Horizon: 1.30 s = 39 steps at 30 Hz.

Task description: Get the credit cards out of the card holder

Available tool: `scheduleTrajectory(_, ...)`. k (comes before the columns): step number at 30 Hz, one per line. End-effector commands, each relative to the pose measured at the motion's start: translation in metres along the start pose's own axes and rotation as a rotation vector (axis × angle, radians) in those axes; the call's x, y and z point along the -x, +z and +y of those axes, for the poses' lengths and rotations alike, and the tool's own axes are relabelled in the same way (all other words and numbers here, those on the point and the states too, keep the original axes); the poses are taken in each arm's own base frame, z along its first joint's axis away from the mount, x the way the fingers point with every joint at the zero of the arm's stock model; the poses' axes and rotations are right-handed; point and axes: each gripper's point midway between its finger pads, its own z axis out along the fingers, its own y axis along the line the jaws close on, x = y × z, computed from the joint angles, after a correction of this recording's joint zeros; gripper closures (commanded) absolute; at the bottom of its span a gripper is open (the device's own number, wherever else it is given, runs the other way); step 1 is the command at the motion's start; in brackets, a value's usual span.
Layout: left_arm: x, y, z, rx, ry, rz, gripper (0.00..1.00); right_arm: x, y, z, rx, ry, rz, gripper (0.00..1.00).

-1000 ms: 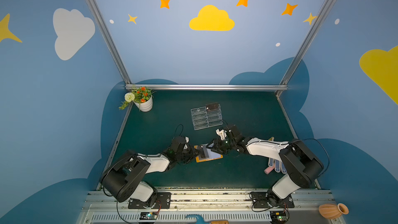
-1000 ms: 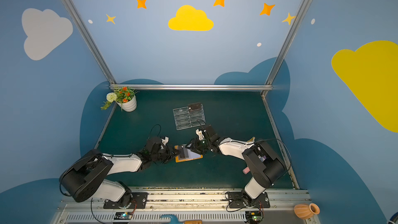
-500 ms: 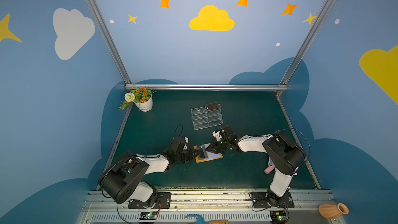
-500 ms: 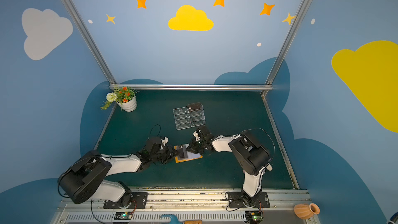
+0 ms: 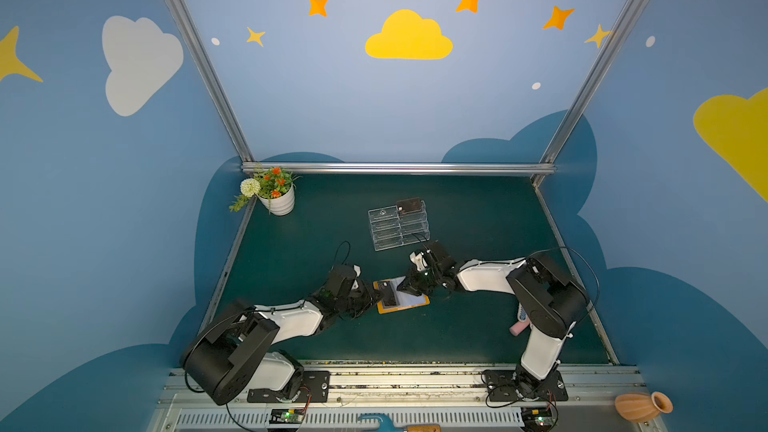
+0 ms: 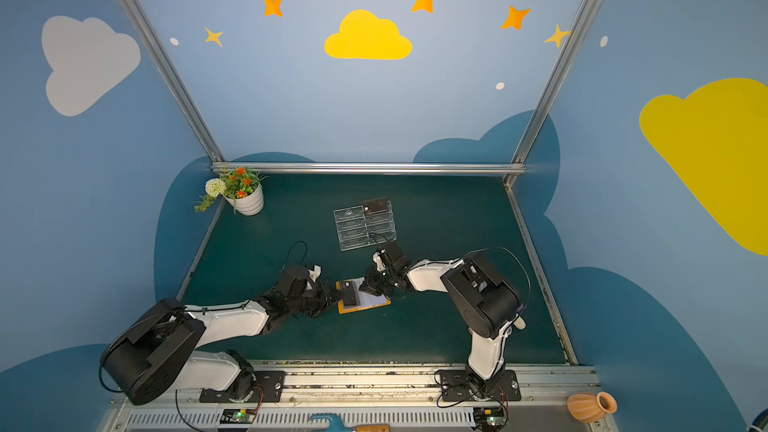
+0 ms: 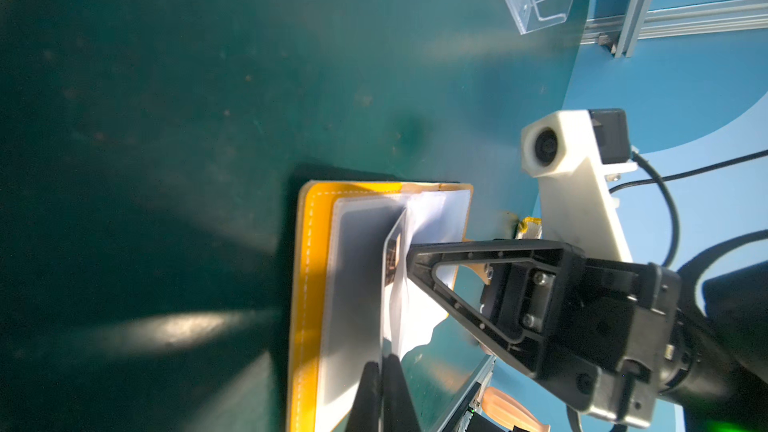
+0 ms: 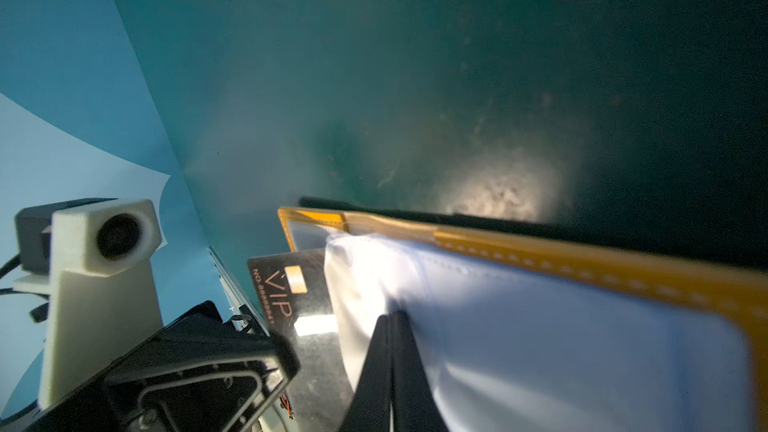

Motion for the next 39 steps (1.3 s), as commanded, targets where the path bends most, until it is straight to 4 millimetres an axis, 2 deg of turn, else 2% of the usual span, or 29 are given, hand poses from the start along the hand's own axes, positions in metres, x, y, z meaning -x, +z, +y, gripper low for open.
scheduleTrajectory(1,0.001,-0.004,0.006,0.025,0.010,-0.018,0.96,-0.003,-0.001,-0.033,-0.125,0.028,-0.013,1.00)
scheduleTrajectory(6,0.003,-0.005,0.008,0.028,0.007,-0.028,0.96,0.000,-0.006,-0.017,-0.081,-0.004,-0.020,1.00)
scheduleTrajectory(8,0.002,-0.005,0.008,0.028,0.010,-0.024,0.96,0.002,-0.010,-0.004,-0.029,-0.021,-0.029,0.96)
scheduleTrajectory(9,0.002,-0.005,0.009,0.031,0.006,-0.026,0.96,0.002,-0.012,0.002,-0.003,-0.026,-0.033,0.92)
scheduleTrajectory(13,0.003,-0.004,0.007,0.023,-0.006,-0.028,0.96,-0.004,-0.025,0.024,0.098,-0.013,-0.051,0.61)
scheduleTrajectory(17,0.004,-0.004,0.003,0.009,-0.015,-0.031,0.96,-0.018,-0.034,0.039,0.220,0.081,-0.059,0.47)
scheduleTrajectory(21,0.004,-0.005,0.001,0.005,-0.020,-0.035,0.96,-0.035,-0.028,0.045,0.297,0.182,-0.055,0.41)
scheduleTrajectory(26,0.005,-0.006,0.001,0.000,-0.031,-0.049,0.96,-0.047,-0.014,0.056,0.399,0.272,-0.057,0.38)
scheduleTrajectory(33,0.006,-0.006,0.000,0.007,-0.036,-0.072,0.96,-0.056,0.012,0.053,0.445,0.358,-0.040,0.37)
scheduleTrajectory(39,0.006,-0.010,0.004,0.010,-0.047,-0.106,0.96,-0.051,0.018,0.038,0.399,0.382,-0.074,0.40)
